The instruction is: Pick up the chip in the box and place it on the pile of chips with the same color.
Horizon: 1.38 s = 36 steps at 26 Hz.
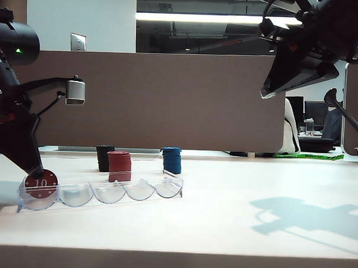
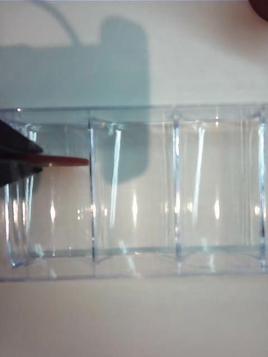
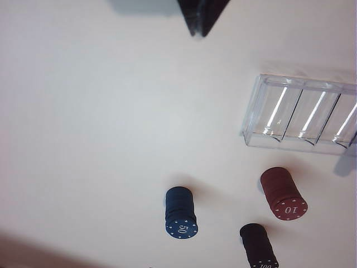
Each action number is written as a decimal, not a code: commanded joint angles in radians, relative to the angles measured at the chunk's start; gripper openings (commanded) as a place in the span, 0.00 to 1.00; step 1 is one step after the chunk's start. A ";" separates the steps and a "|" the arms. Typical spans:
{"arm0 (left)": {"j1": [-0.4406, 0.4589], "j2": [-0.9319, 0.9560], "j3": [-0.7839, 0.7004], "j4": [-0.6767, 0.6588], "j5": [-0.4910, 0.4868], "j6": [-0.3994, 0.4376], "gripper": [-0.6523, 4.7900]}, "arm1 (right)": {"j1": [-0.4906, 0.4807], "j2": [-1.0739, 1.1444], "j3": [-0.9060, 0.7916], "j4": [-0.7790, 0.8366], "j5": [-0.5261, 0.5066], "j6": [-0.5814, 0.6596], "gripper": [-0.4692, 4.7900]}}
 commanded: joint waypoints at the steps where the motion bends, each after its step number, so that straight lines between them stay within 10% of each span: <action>1: -0.001 -0.001 0.001 -0.011 0.012 0.001 0.11 | 0.001 -0.002 0.003 0.016 0.001 -0.003 0.08; 15: -0.001 -0.100 0.004 0.030 0.082 -0.055 0.11 | 0.001 -0.002 0.003 0.017 0.001 -0.003 0.08; 25: -0.001 -0.111 0.013 0.244 0.280 -0.411 0.11 | 0.001 -0.001 0.003 0.017 0.001 -0.003 0.08; 36: 0.005 -0.095 0.012 0.425 0.234 -0.903 0.11 | 0.001 0.031 0.003 0.031 0.000 -0.003 0.08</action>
